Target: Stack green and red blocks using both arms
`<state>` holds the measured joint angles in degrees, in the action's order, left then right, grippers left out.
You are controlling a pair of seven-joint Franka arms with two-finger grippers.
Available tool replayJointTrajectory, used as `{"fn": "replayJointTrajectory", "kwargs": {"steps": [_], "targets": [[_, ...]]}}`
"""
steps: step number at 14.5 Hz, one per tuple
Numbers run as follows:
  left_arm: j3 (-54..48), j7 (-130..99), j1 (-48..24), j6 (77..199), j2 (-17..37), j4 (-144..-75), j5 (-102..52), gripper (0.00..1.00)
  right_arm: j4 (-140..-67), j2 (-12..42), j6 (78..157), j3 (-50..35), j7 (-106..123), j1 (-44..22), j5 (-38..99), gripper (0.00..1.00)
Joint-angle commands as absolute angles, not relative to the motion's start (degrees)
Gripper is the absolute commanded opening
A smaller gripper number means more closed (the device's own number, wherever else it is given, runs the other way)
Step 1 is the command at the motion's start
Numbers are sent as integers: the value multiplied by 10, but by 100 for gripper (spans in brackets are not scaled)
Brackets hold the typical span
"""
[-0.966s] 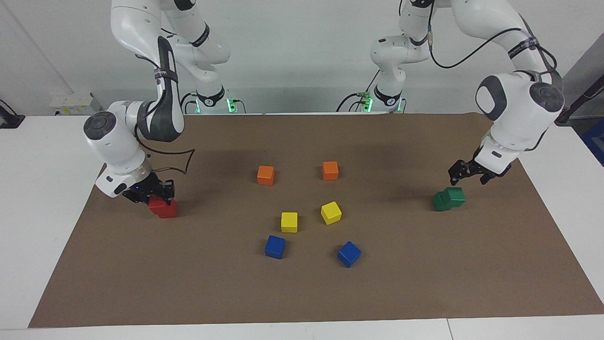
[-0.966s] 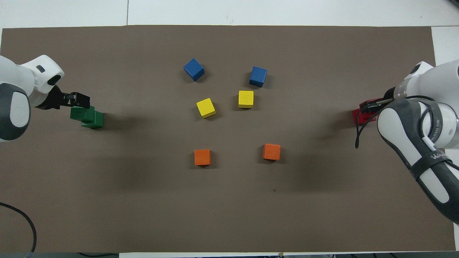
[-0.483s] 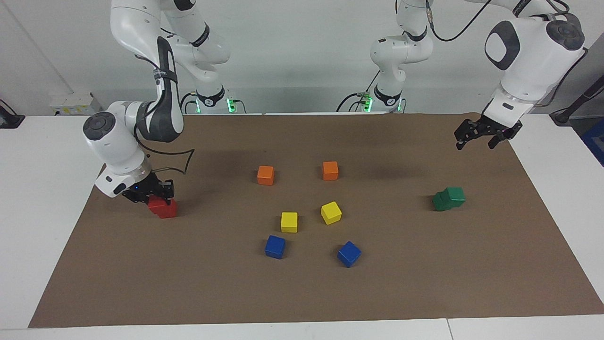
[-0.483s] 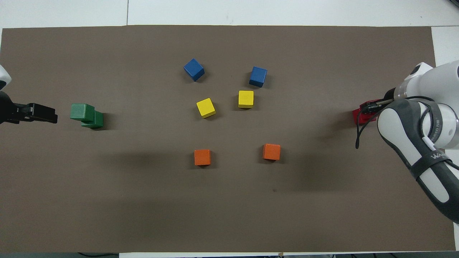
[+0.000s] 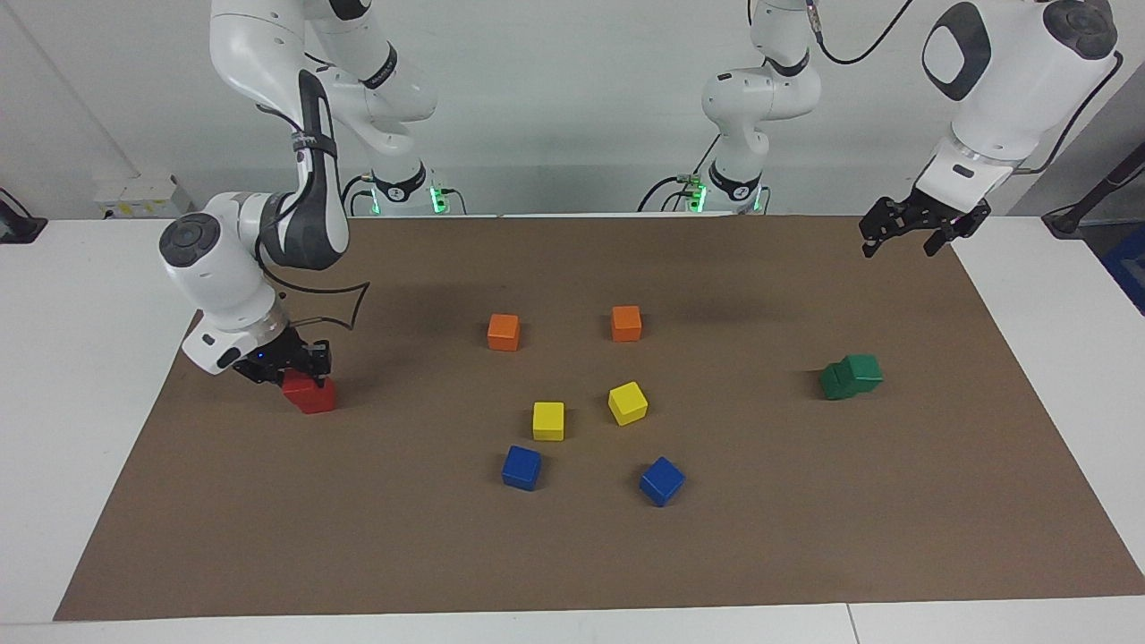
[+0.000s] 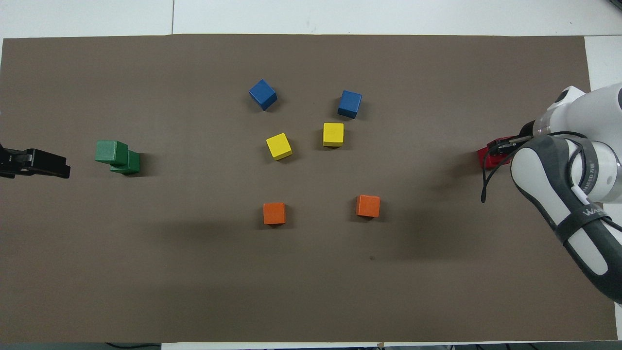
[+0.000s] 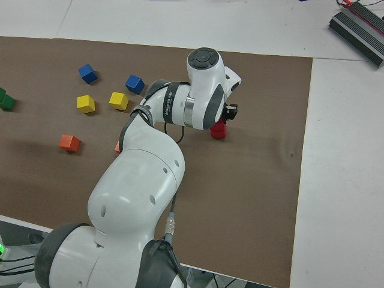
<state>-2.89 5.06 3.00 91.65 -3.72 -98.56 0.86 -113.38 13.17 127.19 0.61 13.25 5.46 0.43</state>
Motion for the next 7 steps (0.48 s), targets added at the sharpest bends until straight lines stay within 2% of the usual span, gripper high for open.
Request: {"fn": "replayJointTrajectory", "kwargs": {"steps": [1,7], "targets": [[-26,54,18,897,-36,-970,5,100,-1155,120,1276,2,124,61,2,0],[-27,54,17,892,-32,-969,4,100,-1160,120,1276,1,120,60,2,0]]}}
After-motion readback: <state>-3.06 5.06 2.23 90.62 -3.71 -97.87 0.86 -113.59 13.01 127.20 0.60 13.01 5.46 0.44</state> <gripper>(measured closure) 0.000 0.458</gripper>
